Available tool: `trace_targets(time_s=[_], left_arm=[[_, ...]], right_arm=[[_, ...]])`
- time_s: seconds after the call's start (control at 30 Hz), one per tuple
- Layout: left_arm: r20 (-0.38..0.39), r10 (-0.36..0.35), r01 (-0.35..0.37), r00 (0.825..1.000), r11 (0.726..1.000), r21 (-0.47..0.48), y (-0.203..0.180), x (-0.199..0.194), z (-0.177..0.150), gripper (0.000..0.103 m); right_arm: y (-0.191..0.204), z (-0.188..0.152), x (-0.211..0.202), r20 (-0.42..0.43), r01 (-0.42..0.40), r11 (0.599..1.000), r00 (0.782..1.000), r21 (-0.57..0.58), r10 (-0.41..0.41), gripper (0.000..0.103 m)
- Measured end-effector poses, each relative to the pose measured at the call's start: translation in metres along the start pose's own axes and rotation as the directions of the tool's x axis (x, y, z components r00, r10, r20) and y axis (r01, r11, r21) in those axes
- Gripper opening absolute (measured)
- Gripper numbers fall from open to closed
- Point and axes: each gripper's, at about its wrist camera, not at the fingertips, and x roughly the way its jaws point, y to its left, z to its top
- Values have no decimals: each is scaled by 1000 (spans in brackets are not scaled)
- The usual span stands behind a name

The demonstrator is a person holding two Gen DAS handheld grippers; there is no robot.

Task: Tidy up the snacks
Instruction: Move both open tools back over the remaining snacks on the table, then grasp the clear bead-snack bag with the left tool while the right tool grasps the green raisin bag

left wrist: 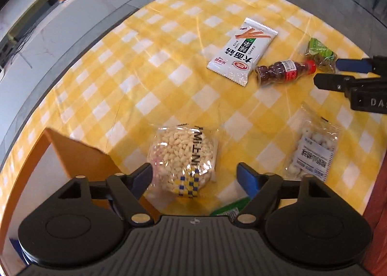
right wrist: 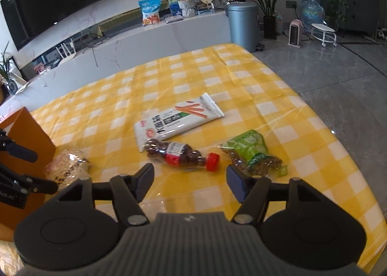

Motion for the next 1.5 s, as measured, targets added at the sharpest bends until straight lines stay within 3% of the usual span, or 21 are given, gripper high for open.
trace_targets(time_s=[0.1,0.2,0.4,0.7,1.13,1.4,1.5], left_arm=[[2,-32,32,999,999,-2,5,3,6,103],[-13,-66,66,998,998,11,7,7,11,103],[-81,-42,42,996,999,7,9,23,21,103],[-164,-110,95,980,991,-99,24,45,30,103],[-232,-18,-3,973,996,-88,10,65,39,103],[-234,19,-42,972,995,-94,9,71,39,103],[-205,32,-55,978,992,-110,14,63,35,92]], right_arm=[[-8,3,5,-4,9,1000,1000,19,-8,79],[-13,5,4,8,22,999,1000,29,-23,85],[-19,14,6,25,51,998,998,32,-52,85],[-38,21,14,21,83,994,996,76,-84,85],[-36,25,36,-34,205,976,978,-71,-208,87],[-48,21,49,-117,249,968,961,-39,-252,87],[-52,19,52,-144,236,972,961,-15,-235,85]])
